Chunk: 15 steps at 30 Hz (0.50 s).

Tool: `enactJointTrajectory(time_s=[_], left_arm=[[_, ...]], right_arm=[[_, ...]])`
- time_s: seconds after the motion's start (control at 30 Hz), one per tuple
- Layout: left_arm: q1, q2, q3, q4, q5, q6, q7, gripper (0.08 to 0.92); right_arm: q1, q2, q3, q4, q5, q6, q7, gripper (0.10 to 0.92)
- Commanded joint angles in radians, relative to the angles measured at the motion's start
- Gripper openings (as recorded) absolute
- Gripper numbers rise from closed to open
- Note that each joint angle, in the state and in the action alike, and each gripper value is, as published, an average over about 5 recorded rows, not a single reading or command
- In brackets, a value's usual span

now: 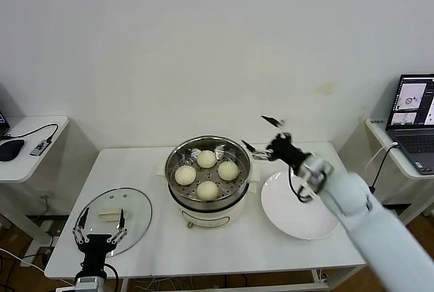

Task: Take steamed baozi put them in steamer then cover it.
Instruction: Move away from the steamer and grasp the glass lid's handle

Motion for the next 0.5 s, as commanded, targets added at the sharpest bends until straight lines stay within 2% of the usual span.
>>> enactJointTrajectory(time_s=[0.03,0.17,0.3,0.4,0.5], left_arm=[[0.023,0.009,-0.078,0.078,0.570,0.012,-0.011,0.823],[0.110,0.074,-0.149,0.097,0.777,-0.019,0.020,0.823],[0.191,0.114,-0.174,0.121,0.978,-0.063,-0.031,0.823],[0.162,0.122,-0.176,0.166,1.110,-0.101,-0.063,0.823],[0.075,0.145,-0.152,0.223,1.154,-0.105,-0.048,0.823]], right_arm=[[-0.575,0.361,0.592,0.081,-0.092,0.190,0.016,0.823],[-0.629,0.412,0.655,0.094,-0.113,0.162,0.057,0.823],[-0.653,0.429,0.707,0.076,-0.102,0.091,0.104,0.823],[-0.649,0.445,0.730,0.057,-0.077,0.048,0.127,0.823],[-0.650,0.464,0.734,0.049,-0.080,0.049,0.130,0.823]])
